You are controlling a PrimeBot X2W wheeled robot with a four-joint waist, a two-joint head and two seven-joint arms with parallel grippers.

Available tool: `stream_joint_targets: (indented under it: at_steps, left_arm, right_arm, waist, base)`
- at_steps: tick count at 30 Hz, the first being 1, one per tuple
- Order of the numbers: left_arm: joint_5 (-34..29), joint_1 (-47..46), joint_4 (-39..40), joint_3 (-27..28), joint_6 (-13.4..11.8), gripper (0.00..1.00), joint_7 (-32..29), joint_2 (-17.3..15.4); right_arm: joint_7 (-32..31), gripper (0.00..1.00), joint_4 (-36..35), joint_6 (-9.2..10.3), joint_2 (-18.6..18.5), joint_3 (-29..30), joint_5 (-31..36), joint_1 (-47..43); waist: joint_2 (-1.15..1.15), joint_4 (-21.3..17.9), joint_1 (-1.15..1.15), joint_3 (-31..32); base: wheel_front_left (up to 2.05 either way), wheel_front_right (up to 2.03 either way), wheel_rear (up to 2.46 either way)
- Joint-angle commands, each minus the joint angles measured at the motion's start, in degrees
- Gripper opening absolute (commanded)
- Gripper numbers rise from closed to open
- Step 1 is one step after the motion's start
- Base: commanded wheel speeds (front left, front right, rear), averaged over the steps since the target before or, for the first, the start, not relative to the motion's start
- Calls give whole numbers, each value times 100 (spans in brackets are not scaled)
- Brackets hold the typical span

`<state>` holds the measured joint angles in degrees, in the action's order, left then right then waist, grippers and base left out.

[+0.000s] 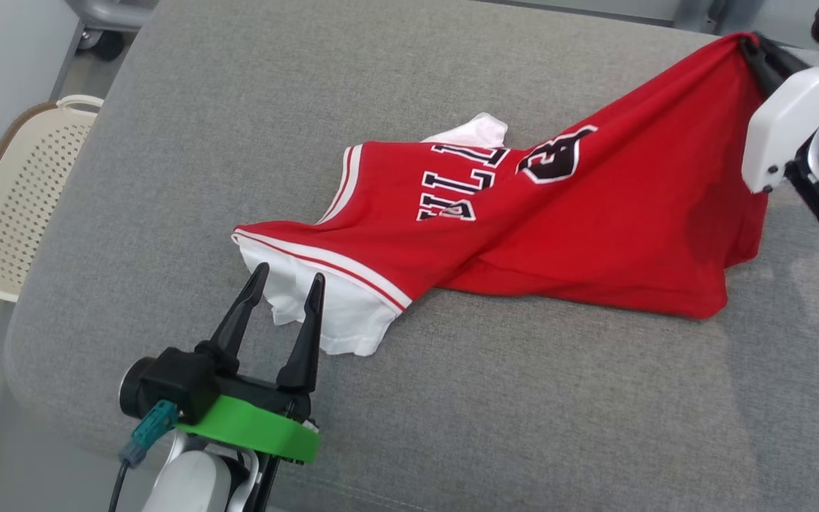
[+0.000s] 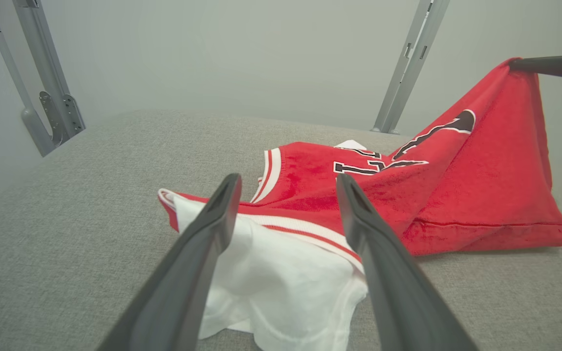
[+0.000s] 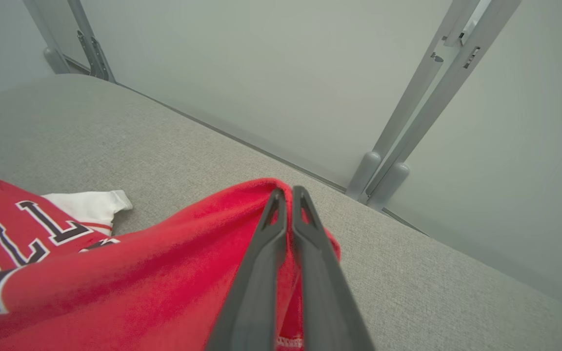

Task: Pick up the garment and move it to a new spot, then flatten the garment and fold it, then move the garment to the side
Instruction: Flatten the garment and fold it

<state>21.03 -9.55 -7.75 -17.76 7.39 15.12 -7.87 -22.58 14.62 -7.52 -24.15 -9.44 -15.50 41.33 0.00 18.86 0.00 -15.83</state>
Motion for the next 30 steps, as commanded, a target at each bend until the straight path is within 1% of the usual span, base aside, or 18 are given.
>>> stream_joint_targets:
  at_steps: [1, 6, 11, 12, 13, 17, 21, 27, 30]
  left_arm:
    - [0, -143, 32, -54, 15, 100, 1, 42]
    - [-18, -272, 75, -219, 15, 100, 1, 119]
    - [-60, -371, 144, -316, 15, 100, 1, 208]
    - [-65, -385, 157, -340, 15, 100, 1, 225]
    - [-68, -402, 166, -346, 15, 100, 1, 236]
    - [-107, -430, 213, -328, 15, 100, 1, 262]
    - [-164, -376, 254, -220, 15, 100, 1, 265]
    - [-229, -233, 227, -22, 15, 100, 1, 221]
    - [-269, -157, 166, 95, 15, 100, 1, 193]
  right_arm:
    - [233, 0, 367, 7, -61, 22, 124, 311]
    - [884, 0, 1553, 7, -85, -3, 409, 1039]
    - [1339, 0, 2477, 7, -34, 12, 641, 1553]
    - [1410, 65, 2619, 7, -20, -12, 709, 1624]
    - [1439, 100, 2769, 7, 12, -51, 753, 1670]
    - [1621, 100, 3165, 7, 44, -401, 807, 1883]
    - [1981, 100, 3295, 7, 82, -696, 733, 2010]
    - [2525, 100, 3024, 7, 112, -1182, 404, 2008]
    - [2725, 100, 2769, 7, 41, -1269, 210, 1789]
  waist:
    - [0, 266, 0, -258]
    - [0, 550, 0, -443]
    - [0, 761, 0, -577]
    - [0, 795, 0, -599]
    - [0, 818, 0, -612]
    - [0, 842, 0, -634]
    - [0, 761, 0, -601]
    - [0, 517, 0, -426]
    - [0, 371, 0, -291]
  base:
    - [0, 0, 0]
    - [0, 0, 0]
    - [0, 0, 0]
    - [0, 0, 0]
    - [0, 0, 0]
    - [0, 0, 0]
    - [0, 0, 0]
    - [0, 0, 0]
    - [0, 0, 0]
